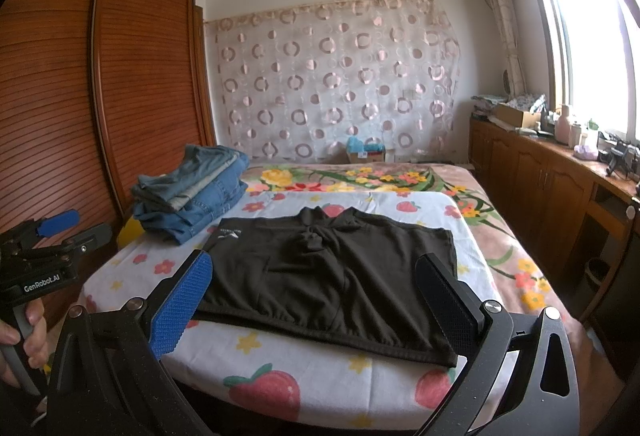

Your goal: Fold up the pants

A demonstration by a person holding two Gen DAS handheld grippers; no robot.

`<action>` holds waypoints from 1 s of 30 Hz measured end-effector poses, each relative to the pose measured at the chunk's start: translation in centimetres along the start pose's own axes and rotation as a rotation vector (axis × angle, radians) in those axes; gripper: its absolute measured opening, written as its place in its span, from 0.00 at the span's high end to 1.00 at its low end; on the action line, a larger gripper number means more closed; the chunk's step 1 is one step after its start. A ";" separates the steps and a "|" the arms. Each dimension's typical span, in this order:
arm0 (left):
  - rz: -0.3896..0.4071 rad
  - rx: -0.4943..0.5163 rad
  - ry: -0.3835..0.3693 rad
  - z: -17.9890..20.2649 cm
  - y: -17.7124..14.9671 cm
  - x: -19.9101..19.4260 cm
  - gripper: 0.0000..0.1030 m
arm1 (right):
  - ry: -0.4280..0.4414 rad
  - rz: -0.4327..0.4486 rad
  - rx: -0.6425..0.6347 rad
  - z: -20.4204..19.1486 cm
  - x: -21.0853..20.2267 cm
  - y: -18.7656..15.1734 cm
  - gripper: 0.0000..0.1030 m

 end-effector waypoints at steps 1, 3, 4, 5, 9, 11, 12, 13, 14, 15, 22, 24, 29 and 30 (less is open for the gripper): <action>-0.001 0.000 0.001 0.0 0.0 0.0 0.23 | 0.000 0.001 0.001 0.0 0.0 0.0 0.00; 0.000 0.001 0.001 0.0 0.0 0.0 0.23 | -0.001 0.001 -0.002 0.0 0.0 0.0 0.00; 0.000 0.000 0.001 0.0 0.0 0.0 0.23 | -0.001 0.001 -0.001 0.0 0.0 0.0 0.00; 0.001 0.000 0.000 0.0 0.0 0.0 0.23 | 0.001 0.001 -0.001 0.0 0.0 0.0 0.00; 0.001 0.000 0.000 0.0 0.0 0.0 0.23 | 0.000 0.001 0.000 0.0 0.0 -0.1 0.00; 0.001 0.001 0.000 0.1 0.0 -0.2 0.23 | 0.001 0.001 0.000 0.0 0.0 0.0 0.00; 0.001 0.001 0.000 0.1 0.1 -0.2 0.23 | 0.000 0.001 0.000 0.0 0.0 -0.1 0.00; 0.001 0.001 0.001 0.1 0.1 -0.3 0.23 | 0.000 0.002 0.000 0.0 0.0 -0.1 0.00; 0.002 0.000 -0.001 0.1 0.0 -0.2 0.23 | 0.000 0.002 0.000 0.0 0.0 -0.1 0.00; 0.001 0.000 -0.001 0.1 0.0 -0.2 0.23 | 0.000 0.002 0.000 0.0 0.0 -0.1 0.00; 0.001 0.001 -0.001 0.1 0.0 -0.3 0.23 | 0.000 0.001 0.000 0.0 0.0 0.0 0.00; 0.002 0.001 -0.001 0.1 0.0 -0.3 0.23 | 0.001 0.001 0.000 0.0 0.0 0.0 0.00; -0.001 0.001 -0.002 0.1 0.0 -0.2 0.23 | 0.001 0.002 0.001 0.0 0.1 0.0 0.00; -0.003 0.001 -0.004 0.0 0.0 -0.3 0.23 | -0.001 0.002 0.000 0.0 0.1 0.0 0.00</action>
Point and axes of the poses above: each gripper's, at about its wrist camera, not at the fingertips, and x roughly the way its jaws point, z to its right, y to its top, the point moved 3 cm from there along x, roughly the way its jaws point, and after that the axes turned 8 degrees about -z, right-handed, at the moved point
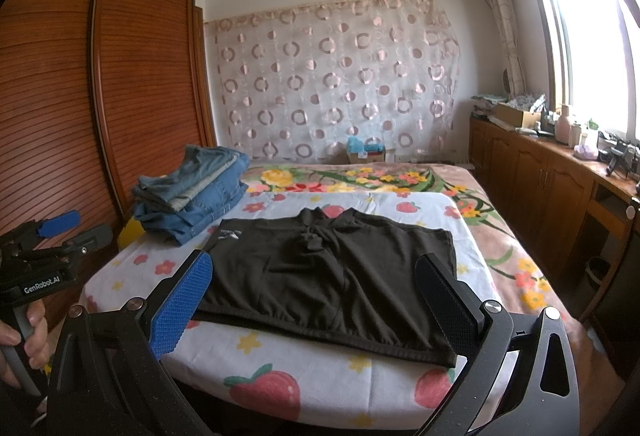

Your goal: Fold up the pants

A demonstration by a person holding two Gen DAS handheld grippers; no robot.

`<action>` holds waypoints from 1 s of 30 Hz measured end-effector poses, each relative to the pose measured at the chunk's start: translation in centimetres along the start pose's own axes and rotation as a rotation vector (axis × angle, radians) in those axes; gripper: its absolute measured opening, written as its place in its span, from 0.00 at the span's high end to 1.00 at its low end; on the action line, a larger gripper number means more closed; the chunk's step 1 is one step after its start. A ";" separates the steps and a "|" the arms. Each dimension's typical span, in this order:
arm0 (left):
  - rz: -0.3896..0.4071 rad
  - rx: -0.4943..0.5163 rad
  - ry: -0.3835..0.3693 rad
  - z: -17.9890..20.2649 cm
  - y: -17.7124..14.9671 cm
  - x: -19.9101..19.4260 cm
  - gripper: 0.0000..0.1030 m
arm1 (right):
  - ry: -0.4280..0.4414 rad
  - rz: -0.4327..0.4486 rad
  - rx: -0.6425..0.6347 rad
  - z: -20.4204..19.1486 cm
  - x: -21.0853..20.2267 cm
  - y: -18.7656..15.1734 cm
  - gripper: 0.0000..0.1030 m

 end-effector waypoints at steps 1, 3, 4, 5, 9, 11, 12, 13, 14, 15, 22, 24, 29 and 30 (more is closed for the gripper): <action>-0.004 0.001 -0.004 0.0 0.0 0.1 0.23 | 0.000 -0.002 0.001 0.0 0.0 0.0 0.00; -0.017 0.003 -0.012 0.2 -0.1 0.1 0.23 | 0.006 -0.007 0.002 0.1 0.1 -0.1 0.00; -0.025 0.003 -0.016 0.5 -0.1 0.3 0.23 | 0.003 -0.010 0.000 0.2 0.2 0.0 0.00; -0.033 0.003 -0.022 0.6 -0.2 0.5 0.23 | -0.002 -0.013 -0.003 0.3 0.3 0.0 0.00; -0.061 0.003 -0.037 1.4 -0.5 0.8 0.23 | -0.018 -0.030 -0.004 1.5 0.6 -0.4 0.00; -0.078 0.002 -0.044 1.2 -1.0 1.8 0.23 | -0.025 -0.039 0.000 2.0 0.8 -0.6 0.00; -0.084 0.003 -0.046 1.2 -1.2 2.0 0.23 | -0.032 -0.044 0.002 2.2 1.0 -0.8 0.00; -0.090 0.004 -0.048 1.3 -1.3 2.2 0.23 | -0.036 -0.048 0.005 2.5 1.1 -1.0 0.00; -0.096 0.005 -0.050 1.3 -1.4 2.4 0.23 | -0.039 -0.052 0.007 2.7 1.3 -1.1 0.00; -0.102 0.005 -0.053 1.1 -1.6 2.9 0.23 | -0.040 -0.057 0.009 3.0 1.5 -1.2 0.00; -0.145 0.006 -0.064 1.0 -2.6 4.9 0.23 | -0.068 -0.095 0.027 5.0 2.5 -2.3 0.02; -0.159 0.008 -0.068 1.0 -2.9 5.4 0.23 | -0.073 -0.105 0.031 5.6 2.7 -2.6 0.03; -0.179 0.017 -0.092 1.1 -3.4 6.3 0.23 | -0.089 -0.130 0.036 7.0 3.1 -3.3 0.08; -0.183 0.019 -0.097 1.2 -3.5 6.4 0.23 | -0.090 -0.133 0.037 7.2 3.1 -3.5 0.09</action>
Point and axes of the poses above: each gripper's, at about its wrist camera, not at the fingertips, and x roughly the way its jaws point, z to its right, y to its top, the point moved 3 cm from there along x, roughly the way its jaws point, and after that the axes turned 8 degrees about -z, right-handed, at the moved point
